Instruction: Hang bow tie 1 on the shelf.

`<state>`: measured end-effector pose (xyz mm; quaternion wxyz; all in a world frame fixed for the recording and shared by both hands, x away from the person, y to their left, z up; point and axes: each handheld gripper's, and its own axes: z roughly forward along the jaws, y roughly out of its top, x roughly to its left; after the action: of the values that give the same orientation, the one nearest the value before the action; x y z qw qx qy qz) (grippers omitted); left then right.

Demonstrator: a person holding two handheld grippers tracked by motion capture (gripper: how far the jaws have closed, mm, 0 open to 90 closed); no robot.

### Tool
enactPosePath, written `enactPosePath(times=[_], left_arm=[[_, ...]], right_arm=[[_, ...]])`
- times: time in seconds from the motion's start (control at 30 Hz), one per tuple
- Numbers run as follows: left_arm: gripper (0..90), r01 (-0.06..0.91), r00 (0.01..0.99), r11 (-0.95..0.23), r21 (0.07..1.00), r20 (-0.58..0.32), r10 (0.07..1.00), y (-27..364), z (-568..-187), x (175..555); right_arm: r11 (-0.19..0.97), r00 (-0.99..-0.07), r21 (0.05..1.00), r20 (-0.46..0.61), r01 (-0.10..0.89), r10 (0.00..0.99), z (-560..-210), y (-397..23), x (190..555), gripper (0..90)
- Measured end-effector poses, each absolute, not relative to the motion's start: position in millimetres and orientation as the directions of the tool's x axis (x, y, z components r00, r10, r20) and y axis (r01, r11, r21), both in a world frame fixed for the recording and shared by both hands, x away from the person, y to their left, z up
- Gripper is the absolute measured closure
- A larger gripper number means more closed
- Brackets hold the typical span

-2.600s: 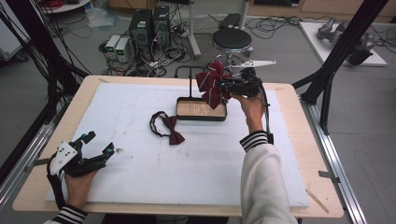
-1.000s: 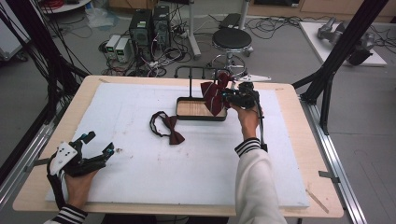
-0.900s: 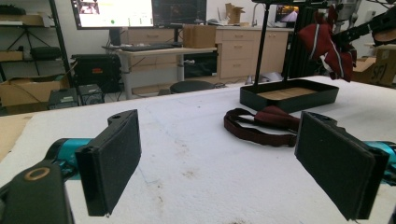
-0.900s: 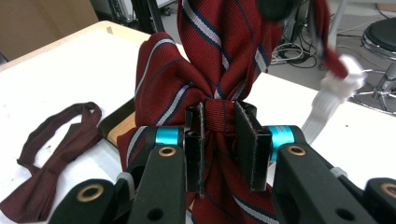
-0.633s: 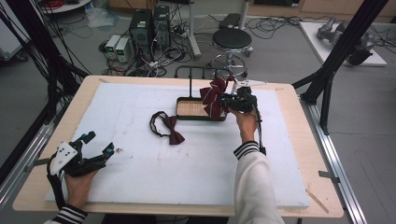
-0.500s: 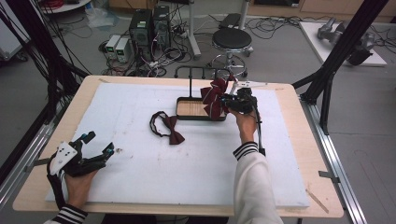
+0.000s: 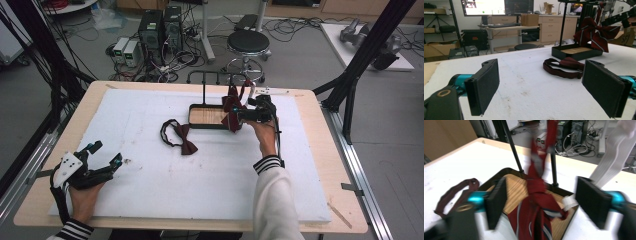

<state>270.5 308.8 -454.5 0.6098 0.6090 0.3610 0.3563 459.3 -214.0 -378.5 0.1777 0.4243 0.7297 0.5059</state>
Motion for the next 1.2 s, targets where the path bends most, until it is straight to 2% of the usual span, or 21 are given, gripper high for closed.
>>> enactPosePath(times=[0.3, 0.5, 0.9, 1.2], left_arm=[[14.9, 0.004, 0.486, 0.007, 1.0, -0.008, 0.874, 309.0, -454.6, 270.5], [14.9, 0.003, 0.485, 0.004, 1.0, -0.005, 0.874, 308.6, -454.6, 270.3], [14.9, 0.002, 0.482, -0.002, 1.0, 0.0, 0.876, 308.0, -454.5, 270.4], [14.9, 0.001, 0.482, -0.003, 1.0, 0.002, 0.876, 308.1, -454.4, 270.3]], right_arm=[[0.147, -0.606, 0.898, 0.152, 0.414, 0.781, -366.7, -214.5, 449.5, 11.3], [0.114, -0.61, 0.919, 0.153, 0.377, 0.778, -364.2, -221.9, 436.4, 11.3], [0.086, -0.65, 0.957, 0.121, 0.278, 0.75, -358.5, -235.2, 386.4, 11.3], [0.071, -0.64, 0.969, 0.1, 0.236, 0.762, -361.8, -240.7, 353.6, 11.4]])
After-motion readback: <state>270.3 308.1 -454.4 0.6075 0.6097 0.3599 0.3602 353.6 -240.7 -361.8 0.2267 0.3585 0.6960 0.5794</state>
